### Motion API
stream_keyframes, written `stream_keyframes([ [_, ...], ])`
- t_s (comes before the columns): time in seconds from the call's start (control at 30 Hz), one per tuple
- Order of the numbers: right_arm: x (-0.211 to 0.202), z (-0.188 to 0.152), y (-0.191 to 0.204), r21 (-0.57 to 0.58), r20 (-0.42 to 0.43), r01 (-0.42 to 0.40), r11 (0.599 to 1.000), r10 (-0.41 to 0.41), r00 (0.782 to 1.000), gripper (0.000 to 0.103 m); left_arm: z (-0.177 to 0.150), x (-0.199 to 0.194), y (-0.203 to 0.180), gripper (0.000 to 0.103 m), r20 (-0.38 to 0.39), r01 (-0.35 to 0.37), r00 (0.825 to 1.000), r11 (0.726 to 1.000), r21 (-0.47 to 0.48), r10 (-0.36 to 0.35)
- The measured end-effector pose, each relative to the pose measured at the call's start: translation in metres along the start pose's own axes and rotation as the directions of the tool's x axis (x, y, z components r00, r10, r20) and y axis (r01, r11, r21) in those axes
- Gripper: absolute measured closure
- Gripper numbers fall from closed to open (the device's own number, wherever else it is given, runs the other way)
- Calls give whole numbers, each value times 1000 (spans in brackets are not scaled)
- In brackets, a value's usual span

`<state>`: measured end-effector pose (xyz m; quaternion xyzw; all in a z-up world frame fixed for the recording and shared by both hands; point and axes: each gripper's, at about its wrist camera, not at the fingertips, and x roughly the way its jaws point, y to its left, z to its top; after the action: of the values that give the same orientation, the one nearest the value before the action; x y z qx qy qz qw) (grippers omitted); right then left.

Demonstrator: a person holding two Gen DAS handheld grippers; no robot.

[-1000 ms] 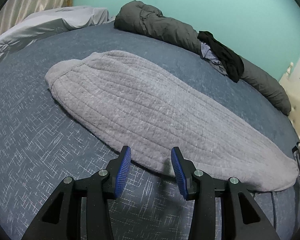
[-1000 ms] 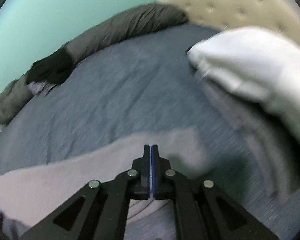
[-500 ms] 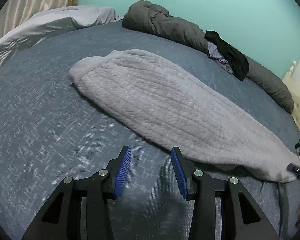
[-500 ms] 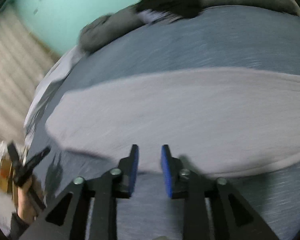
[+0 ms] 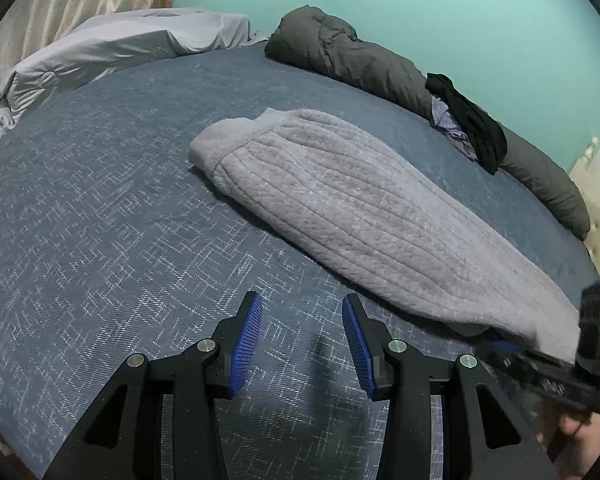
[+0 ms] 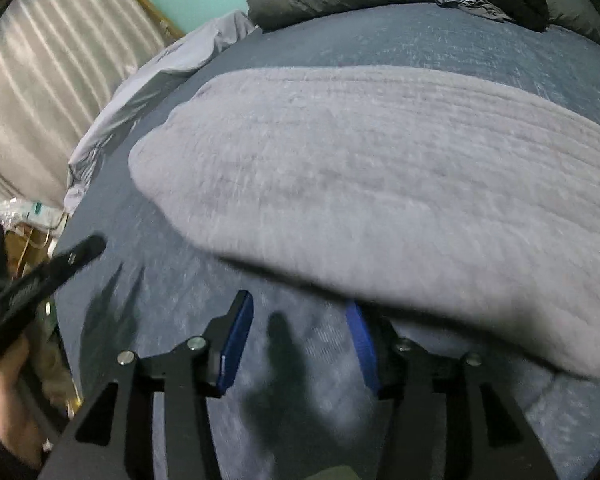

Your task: Fold clothes

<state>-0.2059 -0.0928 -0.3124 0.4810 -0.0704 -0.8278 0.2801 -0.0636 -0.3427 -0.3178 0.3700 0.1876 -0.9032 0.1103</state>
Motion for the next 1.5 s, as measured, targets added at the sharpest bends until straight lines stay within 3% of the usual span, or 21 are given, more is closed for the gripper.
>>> stream_keyframes([
  [0.1, 7, 8, 3, 4, 26, 2, 1000, -2, 1000, 57, 0, -1, 0, 58, 0, 5, 1000, 1000, 3, -5],
  [0.13, 7, 9, 5, -3, 36, -1, 1000, 1, 999, 75, 0, -2, 0, 58, 0, 6, 1000, 1000, 1, -6],
  [0.17, 7, 10, 7, -14, 47, -3, 1000, 3, 999, 86, 1, -2, 0, 57, 1, 7, 1000, 1000, 0, -7],
  [0.23, 5, 9, 12, -41, 66, -11, 999, 14, 998, 97, 1, -3, 1, 57, 3, 8, 1000, 1000, 1, -8],
  [0.47, -5, -28, 21, -199, -17, -49, 979, 46, 999, 98, 2, -2, 3, 57, -9, 13, 1000, 1000, -8, -13],
  [0.73, -7, -36, 20, -199, -35, -54, 979, 48, 998, 98, 4, 15, 3, 49, -48, 43, 998, 998, -35, -44],
  [0.87, -1, -32, 21, -151, -77, -36, 988, 25, 997, 92, 8, 23, 8, 49, -49, 36, 998, 998, -52, -38],
  [1.0, -26, -36, 20, -191, -99, -79, 978, 61, 993, 91, 10, 26, 13, 49, -36, 16, 999, 998, -59, -18],
  [1.07, -49, -31, 17, -213, -73, -102, 972, 88, 993, 91, 11, 28, 15, 49, -29, 1, 1000, 998, -59, -3],
  [1.17, -68, -4, 5, -217, -21, -63, 974, 60, 998, 89, 12, 32, 15, 49, -24, -9, 1000, 998, -64, 7],
  [1.2, -71, 7, 1, -213, -7, -53, 976, 53, 999, 78, 12, 33, 15, 49, -20, -14, 1000, 998, -62, 12],
  [1.23, -69, 21, -3, -215, 2, -40, 976, 42, 999, 52, 12, 33, 14, 49, -16, -17, 1000, 998, -60, 16],
  [1.27, -67, 36, -7, -218, 10, -26, 976, 29, 1000, 39, 11, 33, 14, 49, -12, -20, 1000, 998, -58, 19],
  [1.3, -60, 49, -10, -220, 6, -13, 975, 15, 1000, 33, 11, 34, 13, 49, -9, -23, 1000, 998, -54, 22],
  [1.5, -11, 111, -16, -307, -46, 83, 948, -102, 994, 34, 5, 39, 15, 49, -12, -34, 999, 998, -57, 33],
])
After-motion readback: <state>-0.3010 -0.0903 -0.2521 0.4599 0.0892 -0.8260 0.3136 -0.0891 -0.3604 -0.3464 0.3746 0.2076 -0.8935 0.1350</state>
